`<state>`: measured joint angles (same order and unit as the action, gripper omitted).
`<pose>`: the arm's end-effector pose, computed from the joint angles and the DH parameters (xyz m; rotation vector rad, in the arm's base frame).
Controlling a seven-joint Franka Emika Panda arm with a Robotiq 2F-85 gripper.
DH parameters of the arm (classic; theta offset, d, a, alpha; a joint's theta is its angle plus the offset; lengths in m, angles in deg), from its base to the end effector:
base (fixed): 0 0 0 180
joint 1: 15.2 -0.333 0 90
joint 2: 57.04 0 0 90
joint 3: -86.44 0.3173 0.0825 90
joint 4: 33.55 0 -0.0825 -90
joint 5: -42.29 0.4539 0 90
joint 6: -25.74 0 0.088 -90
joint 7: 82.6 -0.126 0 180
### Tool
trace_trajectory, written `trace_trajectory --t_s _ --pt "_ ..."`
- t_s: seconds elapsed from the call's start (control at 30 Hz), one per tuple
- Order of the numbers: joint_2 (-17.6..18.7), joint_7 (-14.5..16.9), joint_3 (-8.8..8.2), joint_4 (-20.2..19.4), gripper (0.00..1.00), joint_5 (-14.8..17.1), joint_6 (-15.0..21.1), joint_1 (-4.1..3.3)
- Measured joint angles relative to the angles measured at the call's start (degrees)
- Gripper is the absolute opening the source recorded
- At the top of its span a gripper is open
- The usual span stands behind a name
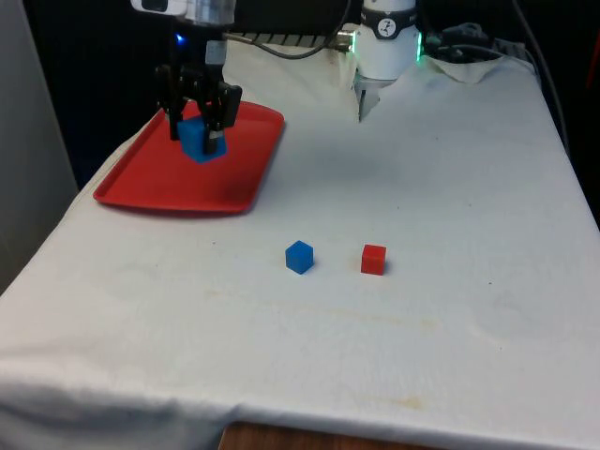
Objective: Pick up the largest block and place it onto the tray.
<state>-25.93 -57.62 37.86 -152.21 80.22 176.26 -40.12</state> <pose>0.5959 -0.2755 0.2039 2.9468 -0.5993 0.3717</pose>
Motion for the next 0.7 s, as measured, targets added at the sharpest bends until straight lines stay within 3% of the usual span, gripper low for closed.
trace_trajectory --t_s 0.2,0.7 --pt "-2.7 2.9 -0.11 -4.1 0.17 0.0 1.7 0.0" --pt "-5.8 8.3 -0.86 -9.7 0.17 0.1 3.5 0.11"
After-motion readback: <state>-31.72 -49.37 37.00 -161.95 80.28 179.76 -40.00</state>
